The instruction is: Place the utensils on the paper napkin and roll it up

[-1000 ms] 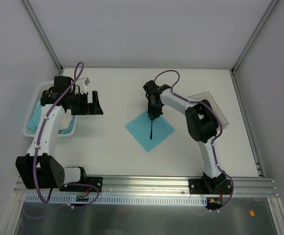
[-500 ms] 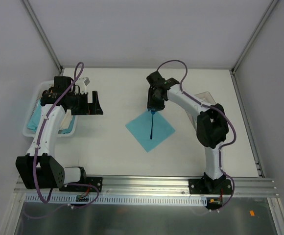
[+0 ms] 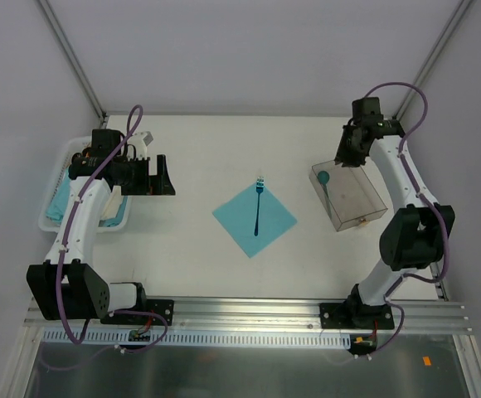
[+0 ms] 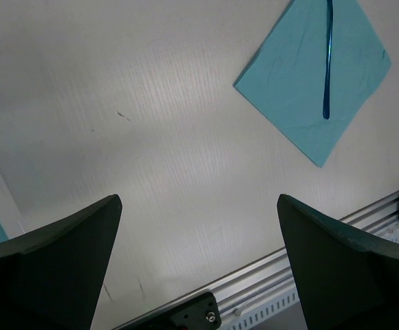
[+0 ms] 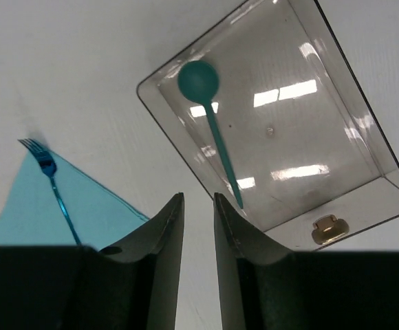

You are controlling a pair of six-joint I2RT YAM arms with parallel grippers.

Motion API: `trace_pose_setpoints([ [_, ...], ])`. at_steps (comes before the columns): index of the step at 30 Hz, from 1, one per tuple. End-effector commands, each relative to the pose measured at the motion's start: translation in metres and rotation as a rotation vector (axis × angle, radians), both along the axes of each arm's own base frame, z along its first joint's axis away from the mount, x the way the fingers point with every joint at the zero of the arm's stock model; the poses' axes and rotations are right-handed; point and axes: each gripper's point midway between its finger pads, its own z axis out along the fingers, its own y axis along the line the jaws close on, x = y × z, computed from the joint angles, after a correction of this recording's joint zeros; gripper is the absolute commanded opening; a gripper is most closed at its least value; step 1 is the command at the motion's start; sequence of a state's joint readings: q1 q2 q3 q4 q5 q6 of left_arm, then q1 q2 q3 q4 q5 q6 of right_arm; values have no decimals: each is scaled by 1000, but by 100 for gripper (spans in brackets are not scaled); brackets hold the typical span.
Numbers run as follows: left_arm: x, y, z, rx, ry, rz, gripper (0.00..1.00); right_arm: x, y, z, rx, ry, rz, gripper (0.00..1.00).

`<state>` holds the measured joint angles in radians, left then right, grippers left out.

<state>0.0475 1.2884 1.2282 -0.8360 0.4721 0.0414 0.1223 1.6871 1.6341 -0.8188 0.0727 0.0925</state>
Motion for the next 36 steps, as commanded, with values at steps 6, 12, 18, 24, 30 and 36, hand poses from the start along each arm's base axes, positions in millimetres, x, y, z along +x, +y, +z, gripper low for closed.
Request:
trace_pose_setpoints([
  [6, 0, -2, 4, -19, -1, -19, 99, -4, -13, -70, -57, 219, 76, 26],
  [12, 1, -1, 3, -17, 3, -19, 99, 1, -10, -104, -42, 267, 87, 27],
  [18, 3, -1, 1, -15, 12, -20, 99, 4, -6, -137, -30, 323, 102, 27],
  [24, 3, 0, -2, -11, 20, -19, 99, 4, -6, -160, -29, 360, 104, 25],
  [30, 4, 1, -4, -4, 26, -18, 99, 0, -8, -179, -46, 407, 105, 24],
  [36, 6, 2, -6, -2, 33, -15, 99, 0, -11, -175, -64, 390, 105, 12],
])
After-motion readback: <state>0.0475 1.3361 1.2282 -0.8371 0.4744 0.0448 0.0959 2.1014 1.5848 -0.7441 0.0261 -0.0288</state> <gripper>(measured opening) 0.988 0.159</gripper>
